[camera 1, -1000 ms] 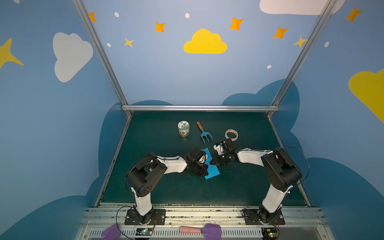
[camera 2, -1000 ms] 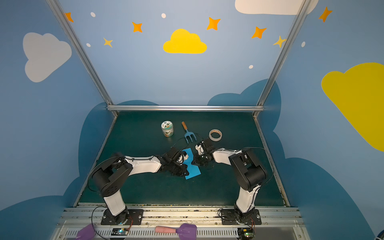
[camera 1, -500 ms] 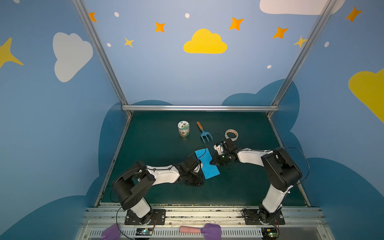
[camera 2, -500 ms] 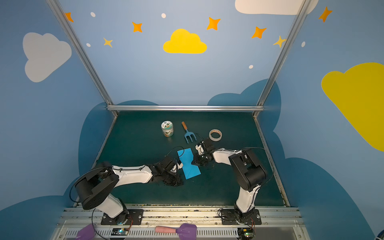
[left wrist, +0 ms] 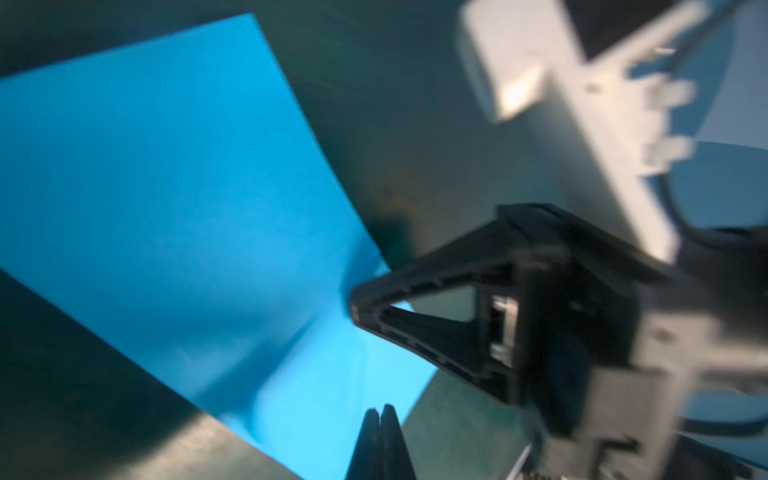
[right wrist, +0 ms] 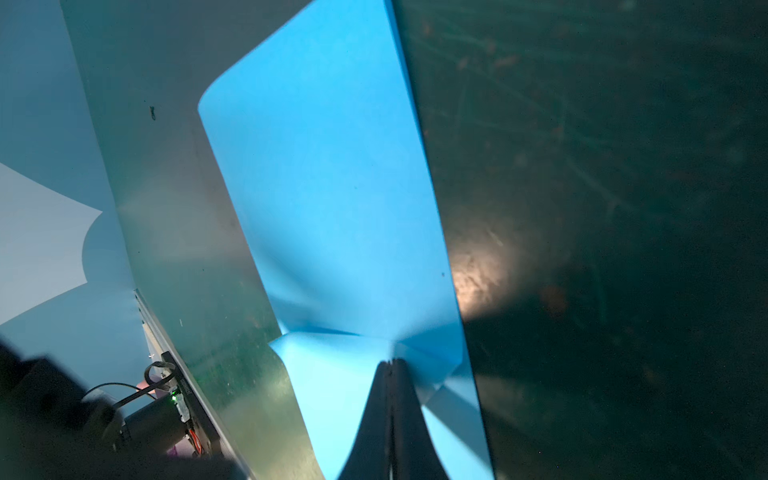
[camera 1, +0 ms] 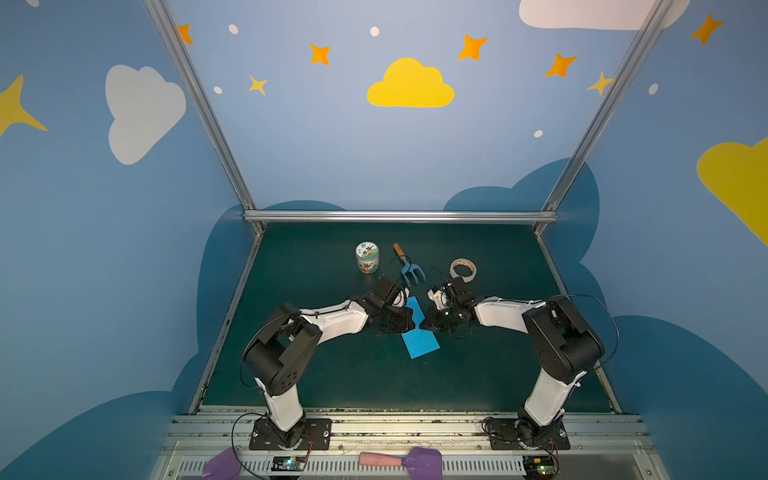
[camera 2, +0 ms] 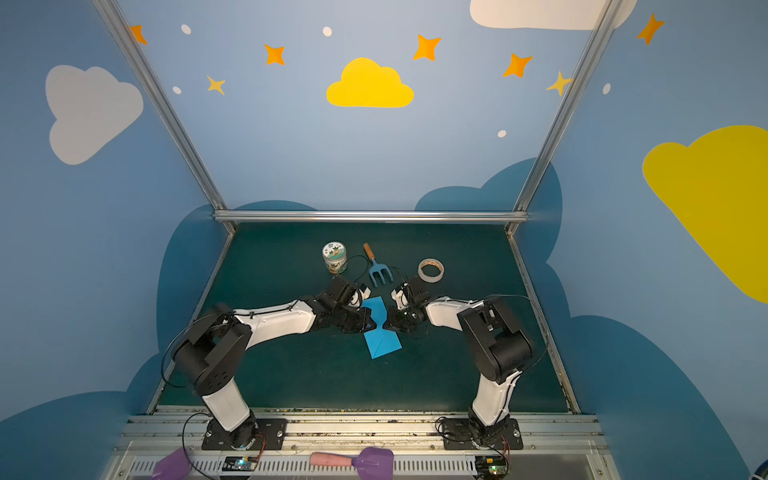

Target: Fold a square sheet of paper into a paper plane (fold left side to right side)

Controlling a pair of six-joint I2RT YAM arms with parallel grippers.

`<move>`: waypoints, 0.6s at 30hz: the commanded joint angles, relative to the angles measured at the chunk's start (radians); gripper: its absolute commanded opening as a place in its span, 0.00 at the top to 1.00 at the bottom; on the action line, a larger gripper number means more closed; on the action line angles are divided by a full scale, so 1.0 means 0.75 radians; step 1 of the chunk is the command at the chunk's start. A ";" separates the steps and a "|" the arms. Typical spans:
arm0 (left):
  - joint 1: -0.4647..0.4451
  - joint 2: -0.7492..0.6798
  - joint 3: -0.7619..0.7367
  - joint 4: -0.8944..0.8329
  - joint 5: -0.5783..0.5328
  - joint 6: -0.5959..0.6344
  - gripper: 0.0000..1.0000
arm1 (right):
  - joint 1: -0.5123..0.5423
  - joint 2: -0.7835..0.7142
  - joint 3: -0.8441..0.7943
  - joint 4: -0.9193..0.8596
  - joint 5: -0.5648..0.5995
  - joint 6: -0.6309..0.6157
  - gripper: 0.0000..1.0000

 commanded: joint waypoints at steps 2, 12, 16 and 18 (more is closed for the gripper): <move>0.038 0.058 0.043 -0.086 0.017 0.072 0.96 | -0.004 0.074 -0.048 -0.106 0.116 -0.002 1.00; 0.050 0.131 0.021 -0.095 0.002 0.102 0.96 | -0.008 0.054 0.000 -0.144 0.079 -0.010 1.00; 0.050 0.147 0.007 -0.086 -0.004 0.106 0.96 | -0.012 -0.007 0.053 -0.196 0.041 -0.022 1.00; 0.051 0.151 0.001 -0.085 -0.002 0.106 0.96 | -0.019 -0.069 0.057 -0.216 0.033 -0.017 0.98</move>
